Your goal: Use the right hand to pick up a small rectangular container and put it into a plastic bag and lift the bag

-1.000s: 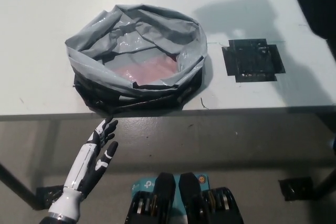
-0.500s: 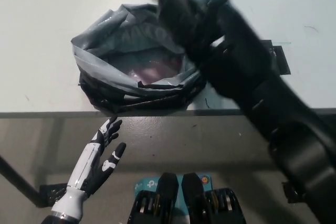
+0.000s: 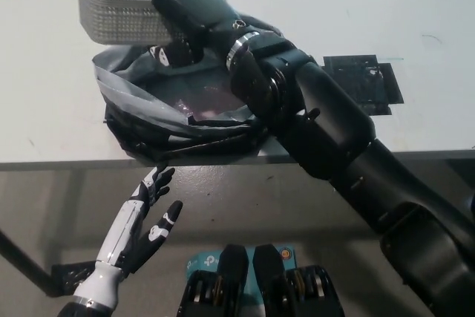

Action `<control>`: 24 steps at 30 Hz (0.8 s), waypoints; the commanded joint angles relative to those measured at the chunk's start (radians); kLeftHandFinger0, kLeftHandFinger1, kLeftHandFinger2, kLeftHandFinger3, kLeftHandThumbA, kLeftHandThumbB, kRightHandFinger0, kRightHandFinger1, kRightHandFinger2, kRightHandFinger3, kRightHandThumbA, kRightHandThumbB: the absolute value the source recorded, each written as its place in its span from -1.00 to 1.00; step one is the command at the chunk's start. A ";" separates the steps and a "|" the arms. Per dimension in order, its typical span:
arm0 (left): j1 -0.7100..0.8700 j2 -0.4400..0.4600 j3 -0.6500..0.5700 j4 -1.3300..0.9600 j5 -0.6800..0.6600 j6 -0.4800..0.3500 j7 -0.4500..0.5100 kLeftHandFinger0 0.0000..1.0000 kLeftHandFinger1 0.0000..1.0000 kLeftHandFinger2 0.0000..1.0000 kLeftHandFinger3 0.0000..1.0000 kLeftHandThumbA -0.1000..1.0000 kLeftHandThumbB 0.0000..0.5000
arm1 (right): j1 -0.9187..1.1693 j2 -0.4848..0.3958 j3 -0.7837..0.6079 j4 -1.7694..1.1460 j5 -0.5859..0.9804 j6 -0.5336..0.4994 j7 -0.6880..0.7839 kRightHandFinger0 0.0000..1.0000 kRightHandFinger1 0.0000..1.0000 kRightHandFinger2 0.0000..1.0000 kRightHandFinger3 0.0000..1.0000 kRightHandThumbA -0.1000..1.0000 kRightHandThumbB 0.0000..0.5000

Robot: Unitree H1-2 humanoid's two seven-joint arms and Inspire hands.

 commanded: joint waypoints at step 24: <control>-0.037 0.014 0.000 -0.007 -0.003 -0.032 -0.013 1.00 1.00 1.00 1.00 0.57 -0.20 | 0.041 -0.075 0.002 -0.025 -0.023 0.047 0.116 -0.94 -0.10 0.57 0.64 -0.89 -0.47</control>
